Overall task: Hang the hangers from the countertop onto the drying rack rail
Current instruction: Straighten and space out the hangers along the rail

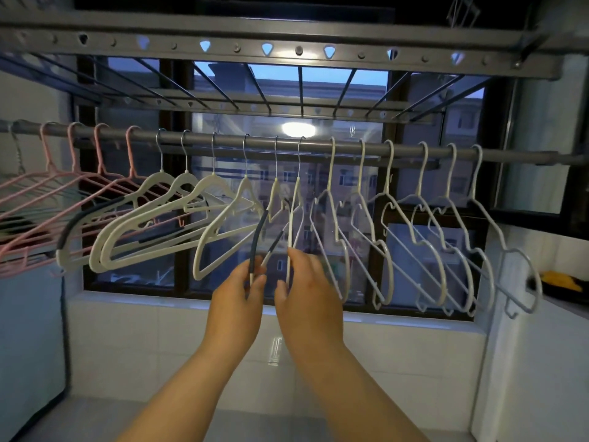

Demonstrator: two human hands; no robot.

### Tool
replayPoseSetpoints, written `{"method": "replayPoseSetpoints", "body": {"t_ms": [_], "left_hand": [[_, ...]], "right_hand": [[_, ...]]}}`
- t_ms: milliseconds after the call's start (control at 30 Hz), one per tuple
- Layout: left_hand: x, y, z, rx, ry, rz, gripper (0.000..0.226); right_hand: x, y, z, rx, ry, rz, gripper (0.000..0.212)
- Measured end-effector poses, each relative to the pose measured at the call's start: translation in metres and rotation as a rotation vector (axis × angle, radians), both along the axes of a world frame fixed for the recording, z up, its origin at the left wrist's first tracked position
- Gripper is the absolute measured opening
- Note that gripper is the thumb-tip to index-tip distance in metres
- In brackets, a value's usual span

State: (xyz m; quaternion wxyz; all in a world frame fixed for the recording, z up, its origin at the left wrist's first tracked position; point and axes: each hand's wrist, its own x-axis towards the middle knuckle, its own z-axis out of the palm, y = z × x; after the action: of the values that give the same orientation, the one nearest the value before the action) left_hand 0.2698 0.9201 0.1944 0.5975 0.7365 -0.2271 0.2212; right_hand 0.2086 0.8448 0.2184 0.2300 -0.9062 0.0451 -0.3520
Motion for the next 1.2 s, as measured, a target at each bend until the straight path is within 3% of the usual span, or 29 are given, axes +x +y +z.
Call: {"method": "replayPoseSetpoints", "body": {"t_ms": [400, 633, 833, 967, 1067, 1200], "left_hand": [[0.004, 0.016, -0.002, -0.044, -0.039, -0.126, 0.025], [-0.003, 0.021, 0.001, -0.057, -0.03, -0.108, 0.043], [-0.014, 0.026, -0.004, -0.051, -0.046, -0.078, 0.048], [-0.023, 0.031, -0.01, -0.029, -0.109, 0.009, 0.039], [-0.033, 0.041, -0.013, -0.007, -0.193, 0.106, 0.027], [-0.043, 0.064, -0.017, 0.002, -0.249, 0.242, 0.037]], "right_hand": [[0.006, 0.011, -0.005, 0.005, -0.09, 0.003, 0.045], [-0.003, 0.008, -0.005, -0.005, -0.173, -0.028, 0.045], [-0.006, -0.007, -0.013, -0.01, -0.371, 0.031, 0.035], [-0.001, -0.008, -0.022, -0.1, -0.612, 0.018, 0.027], [0.002, -0.004, -0.031, -0.066, -0.65, 0.116, 0.025], [0.006, 0.007, -0.039, -0.048, -0.673, 0.237, 0.023]]}}
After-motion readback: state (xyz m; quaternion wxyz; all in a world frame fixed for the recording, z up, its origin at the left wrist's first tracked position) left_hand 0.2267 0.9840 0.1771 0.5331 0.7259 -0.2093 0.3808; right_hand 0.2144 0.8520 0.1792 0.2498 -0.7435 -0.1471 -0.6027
